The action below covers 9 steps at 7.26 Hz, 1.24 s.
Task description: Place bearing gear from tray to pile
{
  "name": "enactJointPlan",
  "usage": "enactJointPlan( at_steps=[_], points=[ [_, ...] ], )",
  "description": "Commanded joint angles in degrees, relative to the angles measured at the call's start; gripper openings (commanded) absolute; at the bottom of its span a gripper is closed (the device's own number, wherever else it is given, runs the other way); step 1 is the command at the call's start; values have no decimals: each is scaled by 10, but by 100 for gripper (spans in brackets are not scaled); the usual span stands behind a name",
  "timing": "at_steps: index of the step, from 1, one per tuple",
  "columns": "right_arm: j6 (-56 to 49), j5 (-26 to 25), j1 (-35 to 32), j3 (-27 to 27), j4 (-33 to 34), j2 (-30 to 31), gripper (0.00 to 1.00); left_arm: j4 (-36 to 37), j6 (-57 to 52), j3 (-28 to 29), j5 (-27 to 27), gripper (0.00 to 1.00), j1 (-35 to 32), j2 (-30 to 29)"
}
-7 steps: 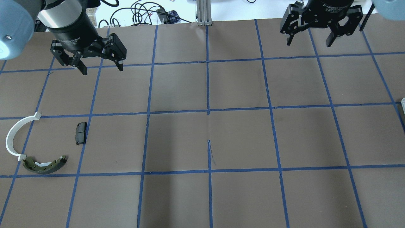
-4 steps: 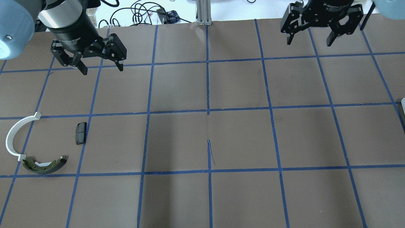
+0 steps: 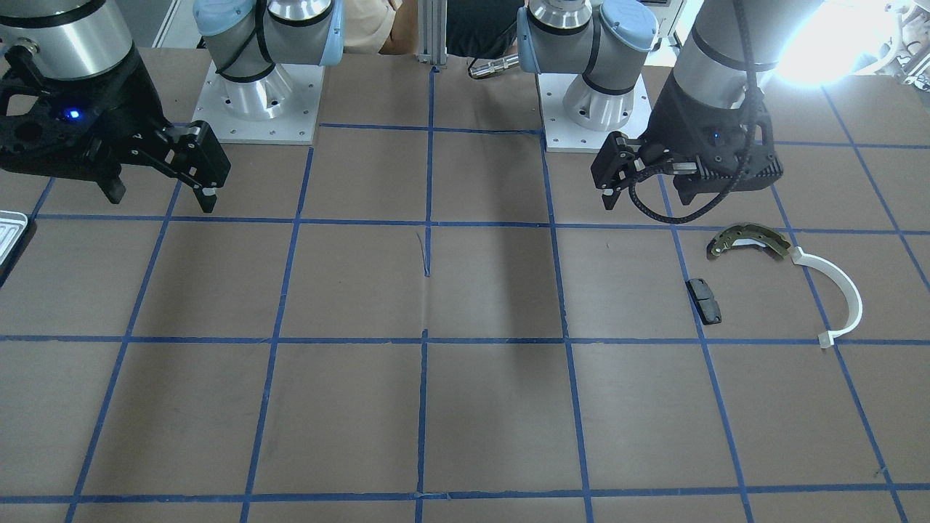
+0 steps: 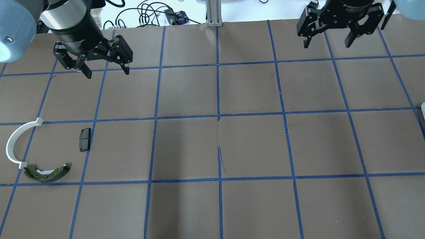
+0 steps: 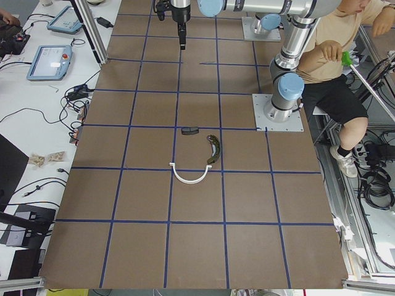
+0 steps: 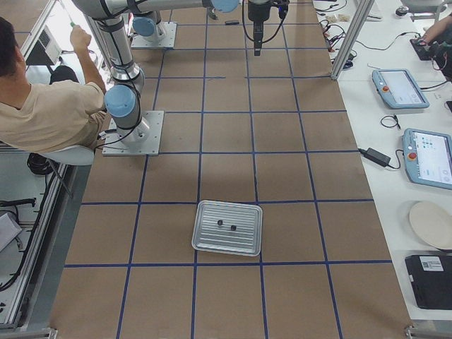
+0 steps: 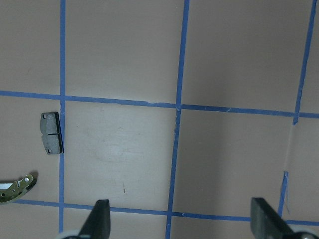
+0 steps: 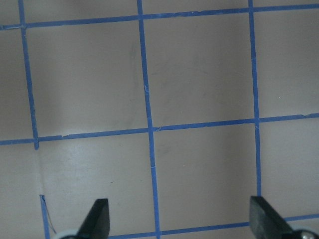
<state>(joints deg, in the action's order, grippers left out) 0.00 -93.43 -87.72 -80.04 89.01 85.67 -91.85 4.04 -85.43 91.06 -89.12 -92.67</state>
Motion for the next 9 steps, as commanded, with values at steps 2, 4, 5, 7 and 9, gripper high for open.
enactJointPlan(
  at_steps=[2,4,5,7,9],
  points=[
    [-272,-32,181,1,-21,15,100,0,0,0,0,100,0,0],
    [-527,-22,376,-7,-19,-5,99,0,0,0,-1,100,0,0],
    [-609,-23,428,-17,4,-38,99,0,0,0,-1,100,0,-1],
    [-698,-23,510,-53,96,-99,98,0,0,0,-1,100,0,-1],
    [-773,-22,565,-116,227,-155,98,0,0,0,-1,100,0,-1]
  ],
)
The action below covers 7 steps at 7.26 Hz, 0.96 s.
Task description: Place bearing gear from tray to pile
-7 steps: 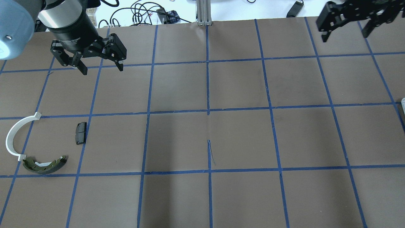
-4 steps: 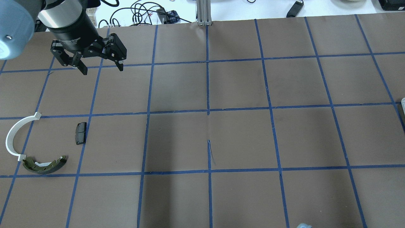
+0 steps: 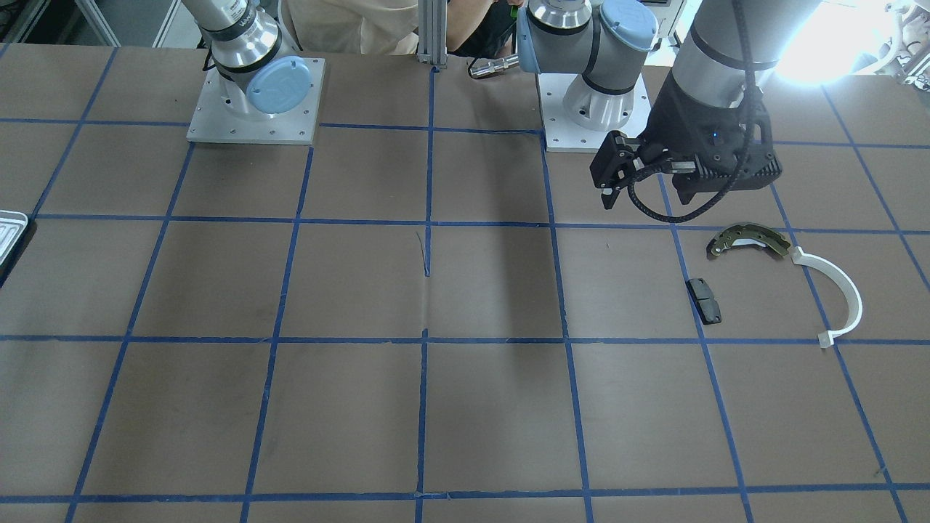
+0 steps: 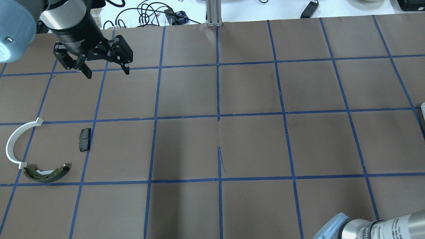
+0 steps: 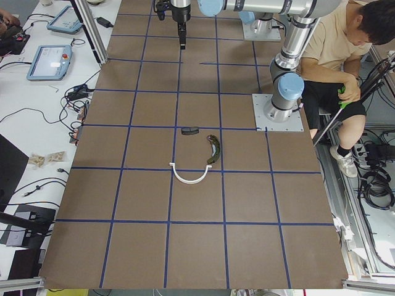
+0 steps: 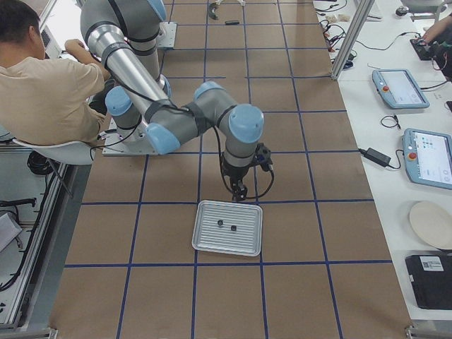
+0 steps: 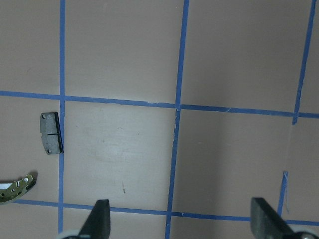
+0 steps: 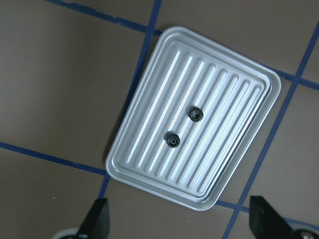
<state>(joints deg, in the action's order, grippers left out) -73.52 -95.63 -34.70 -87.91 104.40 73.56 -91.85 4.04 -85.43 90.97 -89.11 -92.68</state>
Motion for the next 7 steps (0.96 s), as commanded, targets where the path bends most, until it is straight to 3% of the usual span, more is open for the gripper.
enactJointPlan(
  at_steps=[1,2,3,5,7],
  points=[
    [-31,4,62,-75,110,-52,98,0,0,0,0,100,0,0],
    [-29,25,72,-121,211,-71,98,0,0,0,0,100,0,0],
    [-14,32,72,-149,241,-72,98,0,0,0,0,100,0,0],
    [8,41,70,-182,244,-76,98,0,0,0,0,100,0,0],
    [7,62,69,-184,275,-78,92,0,0,-1,-1,100,0,0]
  ],
)
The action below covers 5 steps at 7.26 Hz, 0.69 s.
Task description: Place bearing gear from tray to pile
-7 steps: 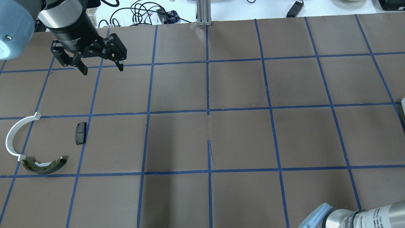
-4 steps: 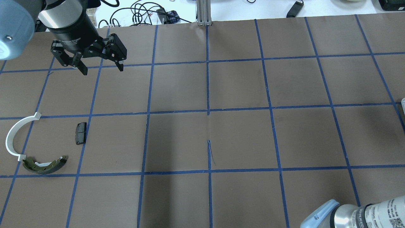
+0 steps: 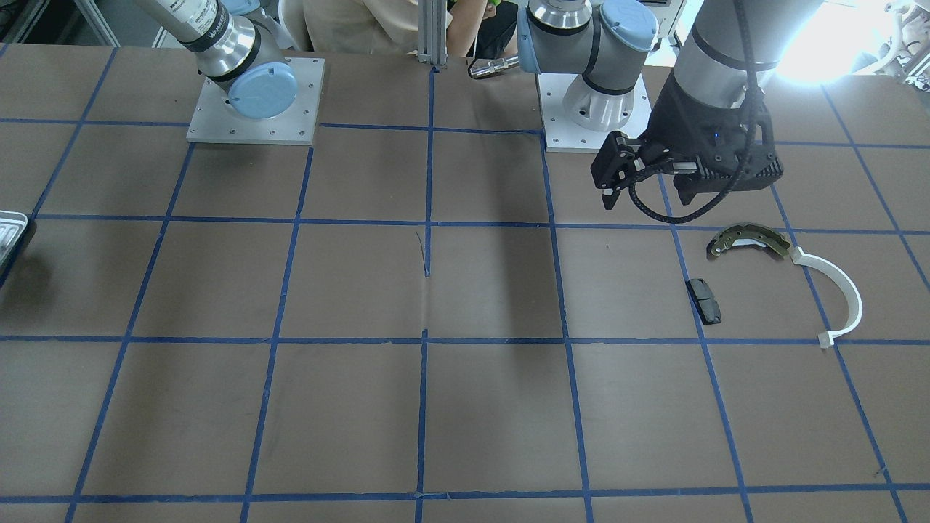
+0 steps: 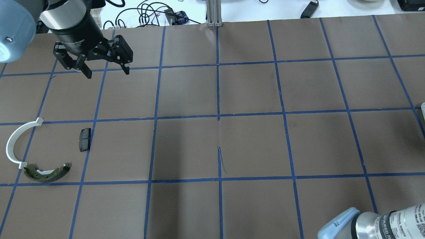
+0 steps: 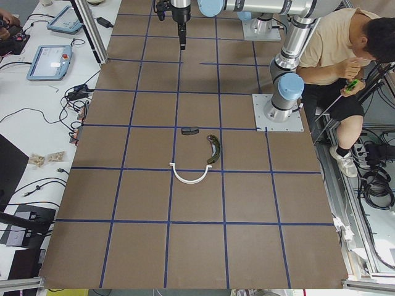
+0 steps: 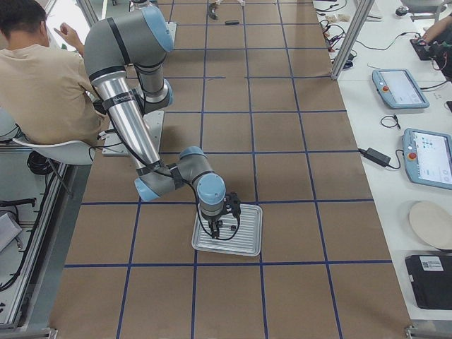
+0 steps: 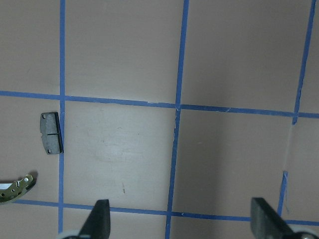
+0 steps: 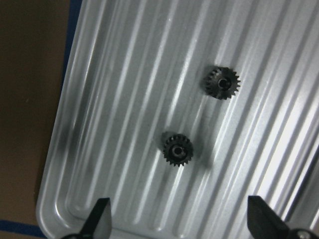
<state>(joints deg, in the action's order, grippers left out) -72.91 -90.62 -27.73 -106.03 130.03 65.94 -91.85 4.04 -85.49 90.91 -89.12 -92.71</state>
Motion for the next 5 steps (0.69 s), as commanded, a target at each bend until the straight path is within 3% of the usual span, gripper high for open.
enactJointPlan(
  at_steps=[1,3,5],
  points=[
    [-1,23,0,2,20,-18,91,0,0,0,0,100,0,0],
    [1,23,-1,-1,41,-24,84,0,1,0,0,100,0,0],
    [2,23,-1,-2,43,-27,54,0,1,-2,0,100,0,0]
  ],
)
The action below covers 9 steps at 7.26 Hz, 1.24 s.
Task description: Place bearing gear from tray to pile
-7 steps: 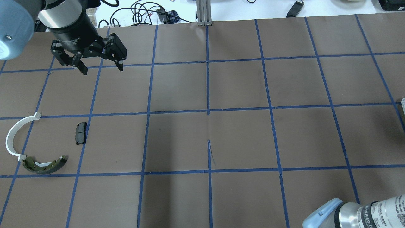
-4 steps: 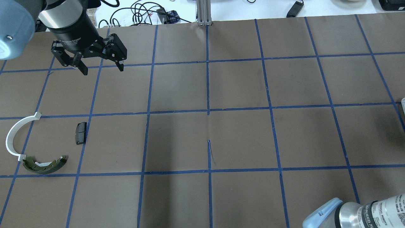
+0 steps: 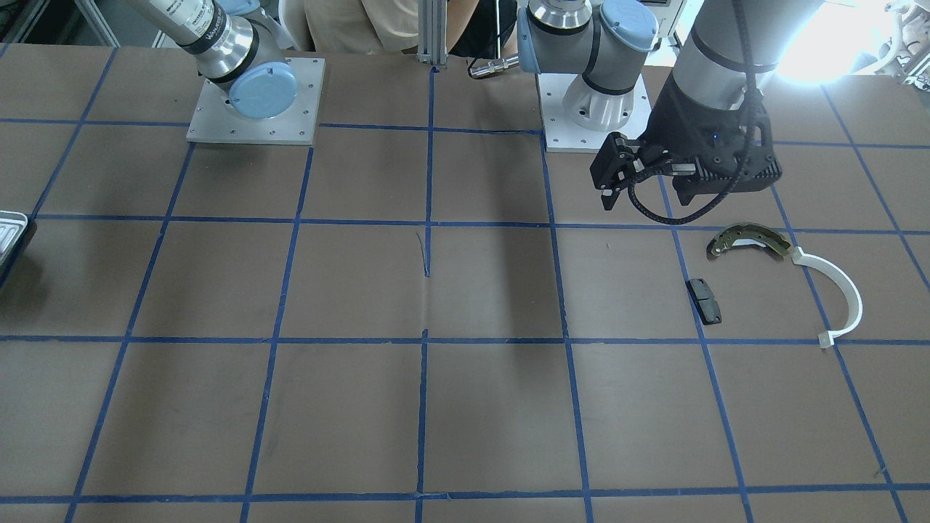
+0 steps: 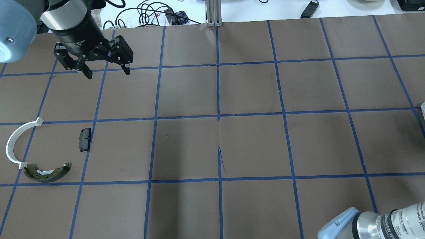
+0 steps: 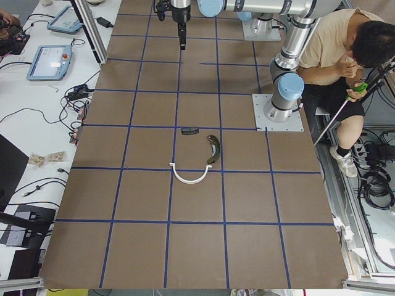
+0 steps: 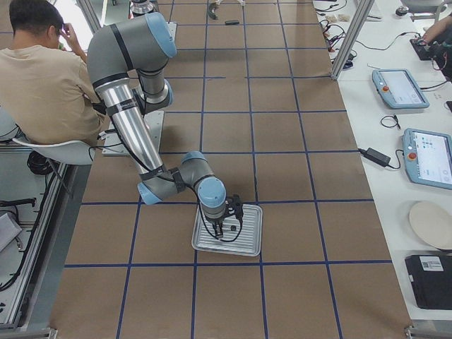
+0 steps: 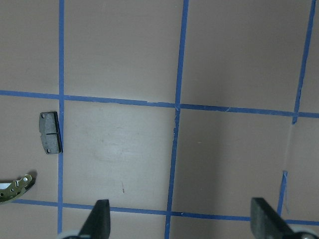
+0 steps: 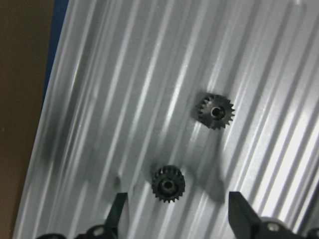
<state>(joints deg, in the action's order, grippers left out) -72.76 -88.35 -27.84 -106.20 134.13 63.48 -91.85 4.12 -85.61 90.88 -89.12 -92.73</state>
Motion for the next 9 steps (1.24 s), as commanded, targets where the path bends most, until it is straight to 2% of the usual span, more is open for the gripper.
enactJointPlan(
  at_steps=[1,4,5,7,9],
  points=[
    [1,0,0,-1,2,-4,45,0,0,-1,0,100,0,1],
    [11,0,-3,4,0,-2,43,0,0,-3,0,100,0,3],
    [11,0,-3,4,-1,-2,30,0,0,-3,-1,100,0,3],
    [11,-1,-3,4,0,-1,15,0,0,-3,0,100,0,3],
    [11,-3,-5,6,-3,8,12,0,0,-3,0,100,0,4]
  ],
)
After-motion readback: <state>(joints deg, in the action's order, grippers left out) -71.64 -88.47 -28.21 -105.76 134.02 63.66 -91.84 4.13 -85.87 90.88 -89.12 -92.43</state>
